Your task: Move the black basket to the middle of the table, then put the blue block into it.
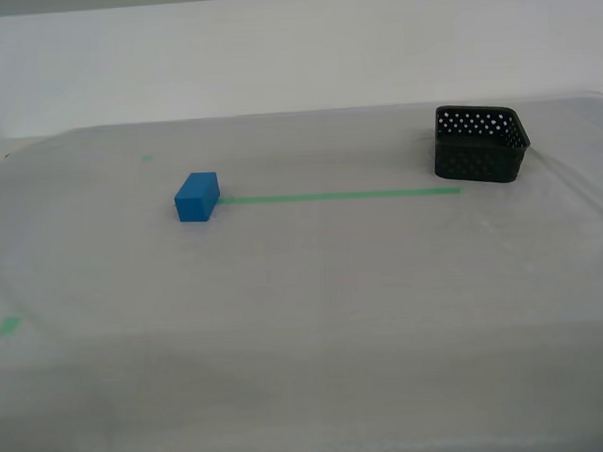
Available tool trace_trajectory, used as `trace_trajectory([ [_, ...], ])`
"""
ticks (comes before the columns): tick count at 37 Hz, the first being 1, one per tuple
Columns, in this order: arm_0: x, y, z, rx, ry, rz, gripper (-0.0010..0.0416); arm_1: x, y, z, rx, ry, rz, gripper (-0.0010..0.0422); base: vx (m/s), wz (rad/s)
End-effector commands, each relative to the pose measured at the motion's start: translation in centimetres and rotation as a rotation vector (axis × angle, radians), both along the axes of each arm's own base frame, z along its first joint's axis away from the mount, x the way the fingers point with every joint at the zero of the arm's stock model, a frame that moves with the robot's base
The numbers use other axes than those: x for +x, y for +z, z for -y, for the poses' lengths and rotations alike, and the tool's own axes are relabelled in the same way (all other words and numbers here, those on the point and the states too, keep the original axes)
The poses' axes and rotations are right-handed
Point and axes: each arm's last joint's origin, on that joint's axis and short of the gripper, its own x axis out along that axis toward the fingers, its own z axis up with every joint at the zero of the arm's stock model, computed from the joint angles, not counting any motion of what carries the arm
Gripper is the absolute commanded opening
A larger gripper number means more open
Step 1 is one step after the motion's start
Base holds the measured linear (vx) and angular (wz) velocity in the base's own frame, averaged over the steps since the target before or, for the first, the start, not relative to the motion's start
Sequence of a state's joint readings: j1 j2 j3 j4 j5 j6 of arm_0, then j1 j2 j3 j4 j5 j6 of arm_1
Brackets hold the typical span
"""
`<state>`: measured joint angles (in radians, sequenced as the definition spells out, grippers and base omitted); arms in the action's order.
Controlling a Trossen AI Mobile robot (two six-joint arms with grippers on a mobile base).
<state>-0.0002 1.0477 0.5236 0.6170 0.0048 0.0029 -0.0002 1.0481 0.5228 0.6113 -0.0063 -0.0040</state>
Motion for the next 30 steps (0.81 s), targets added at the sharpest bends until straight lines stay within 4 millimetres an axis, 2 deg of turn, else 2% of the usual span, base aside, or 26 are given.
trace_trajectory([
  [1,0.0,0.05,-0.01,0.0,0.001,0.003,0.0,-0.01,0.06,0.0,0.001,0.001,0.005,0.0,0.0,0.0],
  [30,0.0,0.05,0.0,0.0,0.001,0.003,0.0,-0.01,0.06,0.01,0.001,0.001,0.005,0.0,0.0,0.0],
])
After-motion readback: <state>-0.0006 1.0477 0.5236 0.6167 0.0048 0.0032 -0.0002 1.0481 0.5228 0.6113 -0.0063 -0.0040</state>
